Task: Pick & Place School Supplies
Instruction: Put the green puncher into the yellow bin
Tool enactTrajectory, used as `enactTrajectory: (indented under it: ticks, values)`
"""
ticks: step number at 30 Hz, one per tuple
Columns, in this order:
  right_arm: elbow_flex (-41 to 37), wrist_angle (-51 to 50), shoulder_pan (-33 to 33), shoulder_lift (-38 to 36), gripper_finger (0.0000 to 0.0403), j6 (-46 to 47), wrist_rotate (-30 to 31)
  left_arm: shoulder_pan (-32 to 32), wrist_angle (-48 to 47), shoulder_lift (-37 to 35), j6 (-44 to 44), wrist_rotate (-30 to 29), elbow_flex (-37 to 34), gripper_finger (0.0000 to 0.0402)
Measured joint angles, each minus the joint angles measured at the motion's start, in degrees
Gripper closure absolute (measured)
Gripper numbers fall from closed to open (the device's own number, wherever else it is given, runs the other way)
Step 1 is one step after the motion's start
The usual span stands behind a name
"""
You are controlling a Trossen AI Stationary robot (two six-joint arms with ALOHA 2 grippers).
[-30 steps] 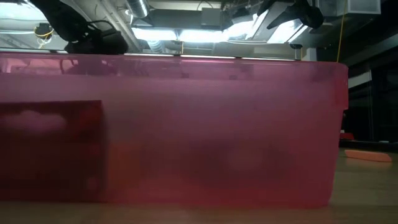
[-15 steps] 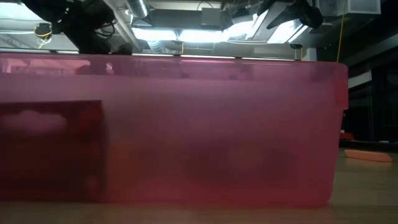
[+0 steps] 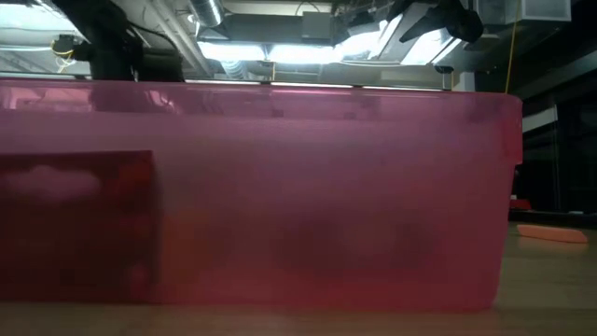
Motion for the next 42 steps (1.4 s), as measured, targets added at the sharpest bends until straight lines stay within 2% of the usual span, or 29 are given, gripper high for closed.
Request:
enactTrajectory:
  ticks: [7, 21, 28, 32, 37, 42]
  values:
    - [0.0, 0.0, 0.0, 0.0, 0.0209, 0.2, -0.2, -2.1, 0.1, 8.0, 0.9, -7.5, 2.0, 0.0282]
    - [0.0, 0.0, 1.1, 0.0, 0.0209, 0.5, 0.2, -2.1, 1.4, 17.4, 2.9, -10.8, 4.2, 0.0277]
    - [0.0, 0.0, 1.1, 0.0, 0.0209, 0.3, 0.1, -2.2, 1.7, 17.8, 2.3, -13.7, 4.9, 0.0281]
    - [0.0, 0.0, 1.1, 0.0, 0.0209, 0.3, -0.2, -1.9, 1.4, 16.1, 3.1, -19.7, 6.6, 0.0278]
    - [0.0, 0.0, 1.1, 0.0, 0.0209, 0.2, -0.2, -0.3, 2.1, 16.3, 3.4, -16.7, 7.2, 0.0269]
    - [0.0, 0.0, 1.1, 0.0, 0.0209, 0.3, -0.2, 0.4, 2.1, 18.0, 1.3, -16.3, 7.2, 0.0261]
